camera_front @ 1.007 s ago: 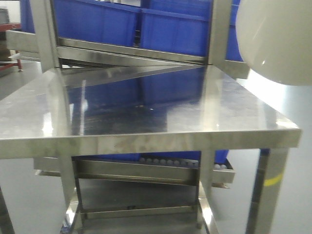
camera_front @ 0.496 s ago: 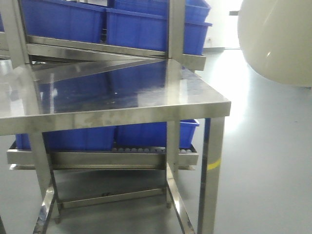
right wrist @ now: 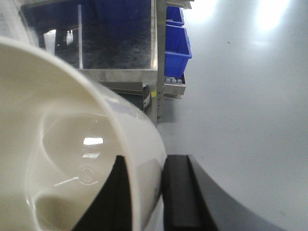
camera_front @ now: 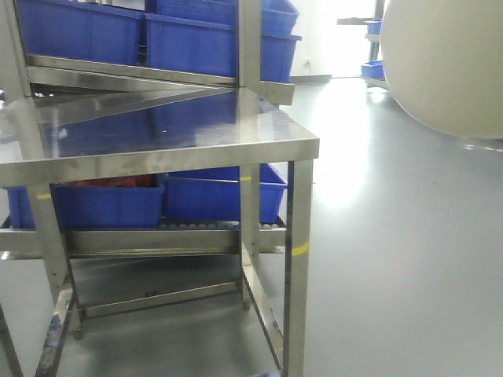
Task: Move white bin to right shelf second layer
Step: 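Drive backward and turn away from the table holding the bin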
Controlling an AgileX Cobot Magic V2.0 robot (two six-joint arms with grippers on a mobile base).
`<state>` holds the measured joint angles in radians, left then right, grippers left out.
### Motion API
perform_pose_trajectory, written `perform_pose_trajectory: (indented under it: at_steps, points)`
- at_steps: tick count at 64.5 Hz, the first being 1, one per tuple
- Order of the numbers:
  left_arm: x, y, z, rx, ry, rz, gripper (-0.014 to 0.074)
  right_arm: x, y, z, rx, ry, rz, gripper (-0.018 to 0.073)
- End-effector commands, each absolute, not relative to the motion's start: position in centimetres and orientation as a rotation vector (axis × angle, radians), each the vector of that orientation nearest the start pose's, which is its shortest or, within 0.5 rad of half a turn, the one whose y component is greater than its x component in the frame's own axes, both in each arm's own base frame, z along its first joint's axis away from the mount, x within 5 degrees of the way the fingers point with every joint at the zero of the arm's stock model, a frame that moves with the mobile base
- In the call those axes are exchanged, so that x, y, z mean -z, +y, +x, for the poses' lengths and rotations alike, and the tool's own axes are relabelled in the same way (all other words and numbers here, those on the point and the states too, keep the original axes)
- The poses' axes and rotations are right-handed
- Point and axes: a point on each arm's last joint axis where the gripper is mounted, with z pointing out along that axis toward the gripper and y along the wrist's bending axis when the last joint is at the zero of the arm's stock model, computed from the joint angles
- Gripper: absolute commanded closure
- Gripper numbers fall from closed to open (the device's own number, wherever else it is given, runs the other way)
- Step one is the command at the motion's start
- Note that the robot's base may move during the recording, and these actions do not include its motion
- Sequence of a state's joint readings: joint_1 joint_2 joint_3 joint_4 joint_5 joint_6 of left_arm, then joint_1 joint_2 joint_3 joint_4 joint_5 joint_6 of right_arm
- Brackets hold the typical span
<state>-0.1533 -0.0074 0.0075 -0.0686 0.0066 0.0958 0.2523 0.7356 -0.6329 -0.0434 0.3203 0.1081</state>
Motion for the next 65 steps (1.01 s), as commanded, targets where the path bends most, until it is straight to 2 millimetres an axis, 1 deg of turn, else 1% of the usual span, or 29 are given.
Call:
perform_pose_trajectory:
  at_steps: [1, 65]
  points:
    - [-20.78, -0.8, 5.5, 0.11, 1.42, 0.115, 0.0512, -35.14, 3.64, 14.95, -0.215, 1.756, -0.153, 0.0503]
    - [-20.78, -0.8, 5.5, 0.11, 1.42, 0.115, 0.0512, -35.14, 3.64, 14.95, -0.215, 1.756, -0.153, 0.0503]
